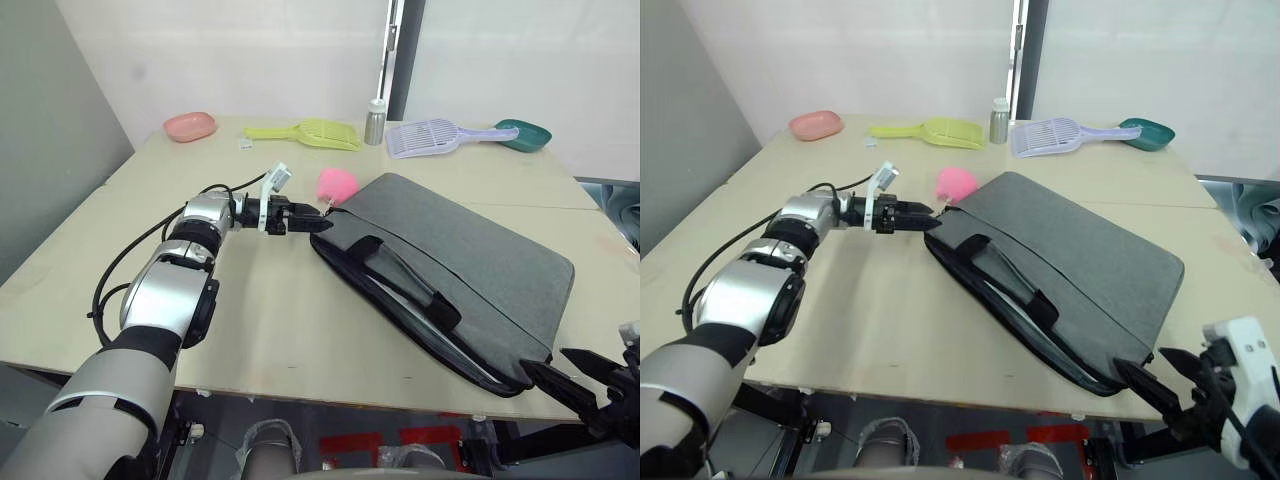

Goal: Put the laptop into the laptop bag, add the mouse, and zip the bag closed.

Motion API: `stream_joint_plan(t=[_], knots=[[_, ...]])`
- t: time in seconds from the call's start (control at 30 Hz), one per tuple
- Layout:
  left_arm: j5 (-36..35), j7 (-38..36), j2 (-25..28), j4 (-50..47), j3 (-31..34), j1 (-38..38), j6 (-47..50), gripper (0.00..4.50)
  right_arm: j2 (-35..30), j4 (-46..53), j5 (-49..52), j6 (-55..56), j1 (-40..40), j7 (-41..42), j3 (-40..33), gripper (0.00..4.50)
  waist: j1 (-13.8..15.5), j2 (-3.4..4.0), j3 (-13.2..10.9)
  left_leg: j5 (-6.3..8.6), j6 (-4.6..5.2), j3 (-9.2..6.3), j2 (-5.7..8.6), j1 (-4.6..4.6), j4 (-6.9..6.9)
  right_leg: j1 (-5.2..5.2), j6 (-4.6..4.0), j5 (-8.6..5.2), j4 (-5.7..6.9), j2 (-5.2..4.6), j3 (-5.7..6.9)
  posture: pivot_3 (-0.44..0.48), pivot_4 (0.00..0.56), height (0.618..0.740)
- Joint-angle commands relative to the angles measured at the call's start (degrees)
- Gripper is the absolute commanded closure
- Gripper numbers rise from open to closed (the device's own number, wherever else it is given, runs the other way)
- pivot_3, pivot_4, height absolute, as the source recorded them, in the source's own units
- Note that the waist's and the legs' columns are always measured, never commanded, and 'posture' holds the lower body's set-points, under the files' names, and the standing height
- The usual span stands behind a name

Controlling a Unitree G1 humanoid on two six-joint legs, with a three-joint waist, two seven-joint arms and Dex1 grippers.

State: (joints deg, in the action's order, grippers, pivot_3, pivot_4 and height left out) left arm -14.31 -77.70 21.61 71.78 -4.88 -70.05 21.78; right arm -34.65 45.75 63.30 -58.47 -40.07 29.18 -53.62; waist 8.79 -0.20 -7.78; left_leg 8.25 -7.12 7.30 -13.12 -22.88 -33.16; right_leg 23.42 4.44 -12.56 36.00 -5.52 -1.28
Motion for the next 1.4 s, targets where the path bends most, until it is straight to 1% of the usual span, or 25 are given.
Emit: stream_joint_plan(t=[0.03,0.07,0.17,0.23,0.47,0.57,0.7,0.8,0.93,0.97,1.03,1.23,1.33,1.37,1.4], knots=[[1.3,2.1,-0.5,1.6,2.7,-2.0,-0.2,0.00,0.4,-1.0,3.1,1.7,-1.4,-1.2,-2.5,0.01,-0.1,0.01,0.0,0.00,0.01,0.00,0.01,0.03,-0.01,-0.03,0.00,0.00,0.00,-0.01,0.00,0.000,0.150,0.740],[1.6,2.1,-0.5,1.8,3.0,-2.1,-0.2,0.00,0.2,-1.0,3.4,1.9,-1.7,-1.4,-2.5,0.01,-0.1,0.00,0.0,0.00,0.01,0.00,0.01,0.05,-0.01,-0.05,0.00,0.00,0.00,-0.01,0.00,0.000,0.150,0.740],[3.9,7.8,-1.6,3.1,3.4,-1.6,-1.1,0.00,3.2,-1.7,6.5,2.3,-2.9,-3.9,0.0,0.01,0.0,0.01,0.0,0.00,0.01,-0.07,0.00,0.09,-0.02,-0.14,0.00,0.01,0.02,0.00,0.04,0.000,0.150,0.740],[5.0,9.8,-1.4,3.5,3.9,-1.3,-1.3,0.00,4.3,-2.2,6.6,2.6,-3.1,-5.7,1.4,0.01,0.0,0.02,0.0,0.00,0.01,-0.15,0.00,0.08,-0.03,-0.22,0.00,0.00,-0.04,-0.01,0.12,0.000,0.150,0.740],[7.6,10.8,0.7,3.8,5.1,-0.4,-0.8,0.00,4.8,-5.0,8.1,3.8,-3.4,-9.4,4.1,0.01,-0.1,0.04,0.0,0.00,0.01,-0.26,0.02,0.04,0.00,-0.28,0.01,0.01,-0.15,-0.01,0.24,0.000,0.150,0.740],[7.4,11.0,-0.5,3.9,6.4,-0.3,0.2,0.00,4.3,-6.9,9.0,4.0,-3.0,-10.1,4.5,0.01,0.1,0.06,-0.1,0.00,0.02,-0.27,0.04,0.02,0.00,-0.30,0.01,0.01,-0.20,-0.04,0.26,0.000,0.150,0.740],[7.2,15.2,-3.5,4.6,8.4,0.7,1.2,0.00,4.1,-10.7,12.7,2.9,0.1,-14.9,7.1,0.01,0.3,0.06,-0.1,0.00,0.02,-0.33,0.09,0.01,-0.02,-0.35,0.01,0.01,-0.21,-0.10,0.32,0.000,0.150,0.740],[6.1,19.3,-5.9,5.1,11.1,1.1,2.1,0.00,4.4,-12.9,13.2,2.6,2.5,-18.3,10.0,0.01,0.1,0.08,-0.1,0.00,0.02,-0.34,0.10,0.01,-0.02,-0.37,0.00,0.01,-0.21,-0.11,0.34,0.000,0.150,0.740],[6.0,21.2,-7.6,5.1,13.4,1.4,2.9,0.00,4.2,-13.9,13.6,3.0,4.1,-20.1,12.1,0.01,0.0,0.07,-0.1,-0.01,0.03,-0.38,0.10,-0.02,-0.02,-0.37,0.00,0.02,-0.22,-0.11,0.39,0.000,0.150,0.740],[6.3,21.1,-7.8,5.1,13.4,1.5,3.1,0.25,4.2,-14.2,13.8,3.1,4.5,-20.5,12.4,0.54,-0.1,0.08,-0.1,-0.01,0.02,-0.38,0.10,-0.01,-0.01,-0.37,0.00,0.02,-0.23,-0.10,0.39,0.000,0.150,0.740],[6.5,20.2,-7.9,5.0,13.7,1.6,3.6,0.86,4.2,-14.6,14.1,3.6,5.1,-20.8,13.0,1.19,-0.2,0.08,-0.1,-0.01,0.03,-0.38,0.10,-0.01,-0.01,-0.37,0.01,0.02,-0.22,-0.10,0.38,0.000,0.150,0.740],[6.7,17.6,-6.8,4.6,14.2,0.9,5.1,2.99,4.3,-16.2,13.7,4.7,5.6,-20.6,14.1,3.22,-0.1,0.08,-0.1,-0.01,0.03,-0.38,0.10,0.01,-0.03,-0.41,0.02,0.04,-0.24,-0.11,0.38,0.000,0.150,0.740],[7.6,14.7,-6.0,4.1,13.2,1.1,5.4,4.08,4.3,-16.9,13.7,5.3,5.8,-20.2,14.6,4.28,0.0,0.07,-0.1,-0.01,0.04,-0.40,0.10,0.03,-0.03,-0.49,0.02,0.04,-0.30,-0.12,0.42,0.000,0.150,0.740],[7.7,13.0,-5.7,3.8,12.8,1.1,5.5,4.42,4.2,-17.1,13.5,5.4,5.8,-19.8,14.8,4.50,0.0,0.07,-0.1,-0.01,0.04,-0.43,0.10,0.04,-0.03,-0.53,0.02,0.04,-0.34,-0.12,0.45,0.000,0.150,0.740],[7.8,11.7,-5.4,3.5,12.7,1.1,5.7,4.47,4.0,-17.2,13.3,5.6,5.8,-19.3,15.0,4.50,0.0,0.07,-0.1,0.00,0.04,-0.44,0.10,0.06,-0.03,-0.56,0.01,0.04,-0.36,-0.13,0.48,0.000,0.150,0.740]])
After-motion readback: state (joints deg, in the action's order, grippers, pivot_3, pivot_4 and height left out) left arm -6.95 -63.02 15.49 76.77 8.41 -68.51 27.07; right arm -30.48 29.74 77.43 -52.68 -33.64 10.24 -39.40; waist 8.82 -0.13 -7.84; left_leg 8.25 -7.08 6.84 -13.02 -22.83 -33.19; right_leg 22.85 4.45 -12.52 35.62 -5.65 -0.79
